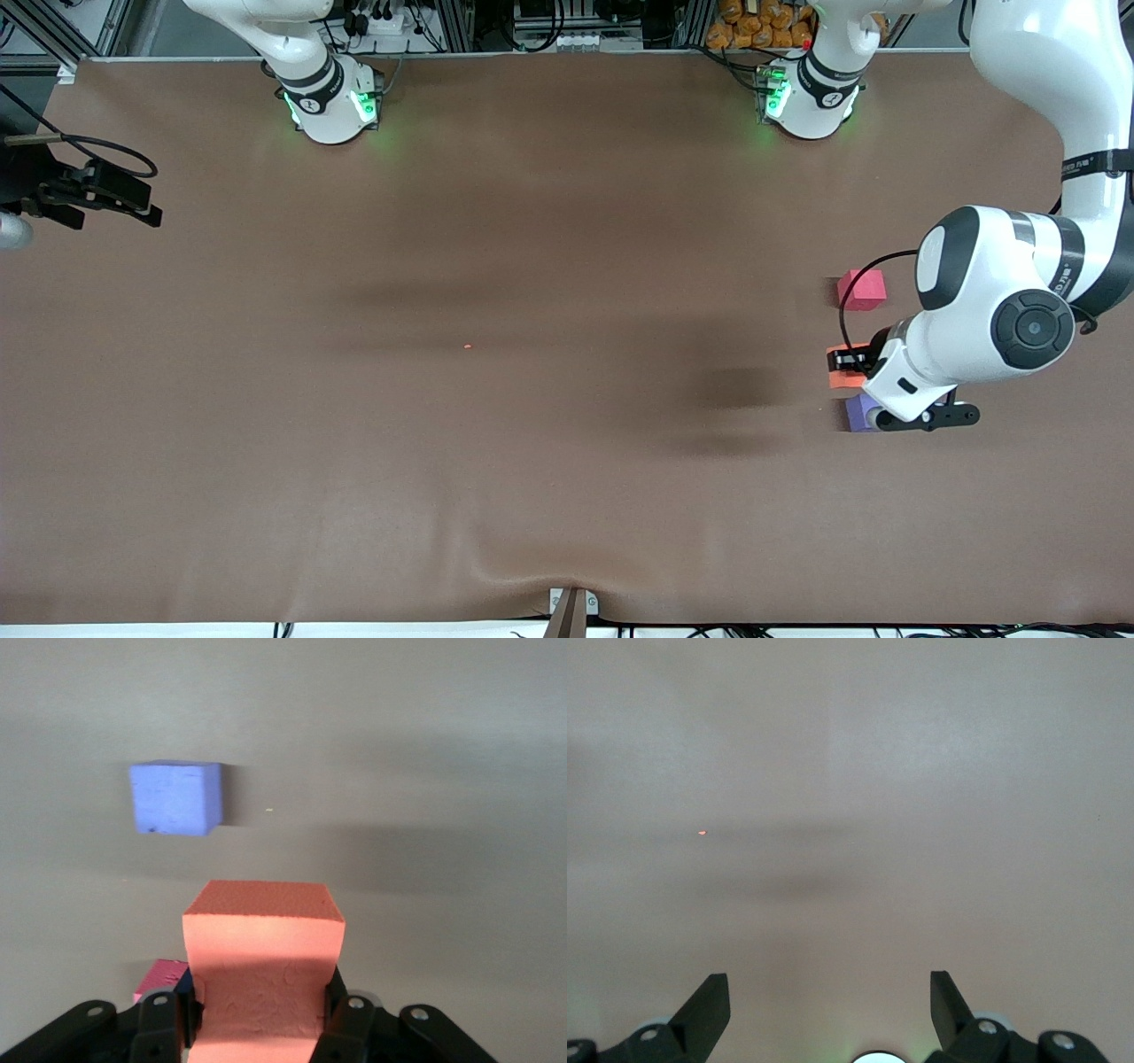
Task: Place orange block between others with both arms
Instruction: 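Lower the orange cube between the pink and blue cubes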
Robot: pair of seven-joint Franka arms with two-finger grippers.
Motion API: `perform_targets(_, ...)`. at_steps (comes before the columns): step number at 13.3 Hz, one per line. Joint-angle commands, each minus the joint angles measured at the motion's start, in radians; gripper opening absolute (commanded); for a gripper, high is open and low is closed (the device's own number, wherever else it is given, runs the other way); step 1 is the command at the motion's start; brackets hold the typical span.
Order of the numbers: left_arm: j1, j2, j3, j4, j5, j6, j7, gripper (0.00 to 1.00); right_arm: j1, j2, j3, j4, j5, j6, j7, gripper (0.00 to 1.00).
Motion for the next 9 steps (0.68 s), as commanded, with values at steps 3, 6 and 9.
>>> perform_targets(3,0.082,-0.134,-0.015,-0.351,0.043,0.306,0.022,0.00,-0.010,-0.013,0.010,0.005,0.012,-0.013,0.001,1.00)
perform_targets(6,0.136,-0.130,-0.016,-0.407,0.057,0.380,0.111,0.00,-0.012,-0.012,0.009,0.000,0.012,-0.016,0.001,1.00)
perform_targets(9,0.157,-0.134,-0.016,-0.465,0.057,0.436,0.130,0.00,-0.012,-0.010,0.009,-0.001,0.012,-0.016,0.001,1.00)
